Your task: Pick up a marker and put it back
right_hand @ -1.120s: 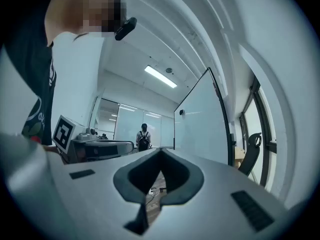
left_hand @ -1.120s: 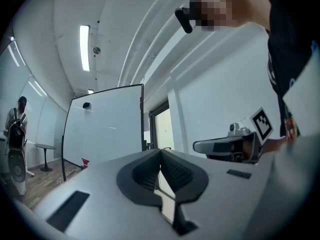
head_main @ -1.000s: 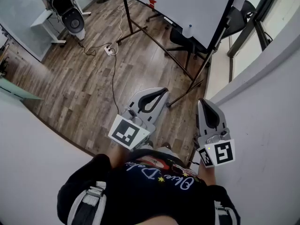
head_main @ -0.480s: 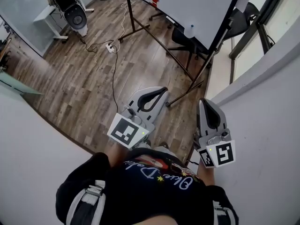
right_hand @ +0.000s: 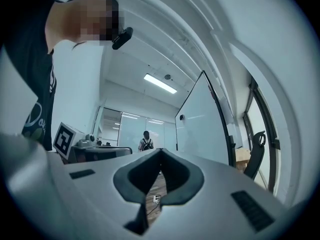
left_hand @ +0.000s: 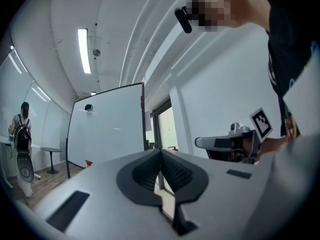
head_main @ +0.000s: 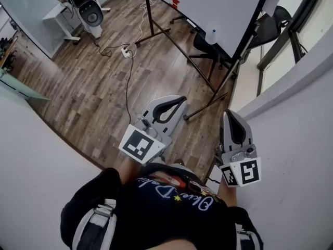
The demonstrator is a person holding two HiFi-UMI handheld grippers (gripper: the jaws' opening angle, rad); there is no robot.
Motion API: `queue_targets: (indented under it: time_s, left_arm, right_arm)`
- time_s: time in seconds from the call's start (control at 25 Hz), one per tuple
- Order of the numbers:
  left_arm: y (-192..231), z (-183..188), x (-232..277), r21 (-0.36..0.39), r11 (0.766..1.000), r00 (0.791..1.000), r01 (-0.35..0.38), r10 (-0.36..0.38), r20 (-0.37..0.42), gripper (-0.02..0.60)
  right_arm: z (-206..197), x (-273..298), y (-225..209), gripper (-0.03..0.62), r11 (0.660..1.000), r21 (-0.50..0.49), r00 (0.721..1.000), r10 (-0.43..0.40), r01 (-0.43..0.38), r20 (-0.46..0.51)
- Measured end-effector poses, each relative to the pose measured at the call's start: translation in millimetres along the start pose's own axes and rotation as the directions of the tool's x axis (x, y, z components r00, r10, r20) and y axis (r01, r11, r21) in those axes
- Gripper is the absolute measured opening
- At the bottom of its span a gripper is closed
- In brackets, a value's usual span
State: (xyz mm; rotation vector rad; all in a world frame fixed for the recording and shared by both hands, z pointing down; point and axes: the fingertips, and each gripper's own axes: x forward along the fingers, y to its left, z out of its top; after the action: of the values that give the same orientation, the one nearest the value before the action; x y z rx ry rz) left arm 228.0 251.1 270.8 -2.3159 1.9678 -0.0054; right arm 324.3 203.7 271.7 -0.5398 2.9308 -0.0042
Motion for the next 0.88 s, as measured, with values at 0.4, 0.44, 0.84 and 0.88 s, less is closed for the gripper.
queue_targets:
  time_s: [0.4, 0.44, 0.84, 0.88]
  left_arm:
    - [-10.2, -5.8, -0.6, 0.003, 0.998, 0.998, -0.063, 0.063, -0.014, 0.003]
    - [-10.8, -7.1, -1.8, 0.004, 0.998, 0.998, -0.068, 0.068, -0.017, 0.003]
    - [-2.6, -9.5, -1.6, 0.007, 0.994, 0.994, -0.108, 0.109, -0.023, 0.003]
    - [-0.7, -10.0, -0.7, 0.007, 0.994, 0.994, -0.108, 0.108, -0.02, 0.003]
  right_arm:
    - [-6.1, -9.5, -10.9, 0.0, 0.999, 0.013, 0.999, 0.042, -0.042, 0.0]
    - [-8.0, -10.6, -11.4, 0.0, 0.999, 0.016, 0.999, 0.044, -0.044, -0.002]
    - [-14.5, -6.0, -15.3, 0.0, 0.998, 0.019, 0.998, 0.065, -0.064, -0.014]
    - [-15.1, -4.2, -16.0, 0.0, 0.998, 0.017, 0.998, 0.064, -0.064, -0.015]
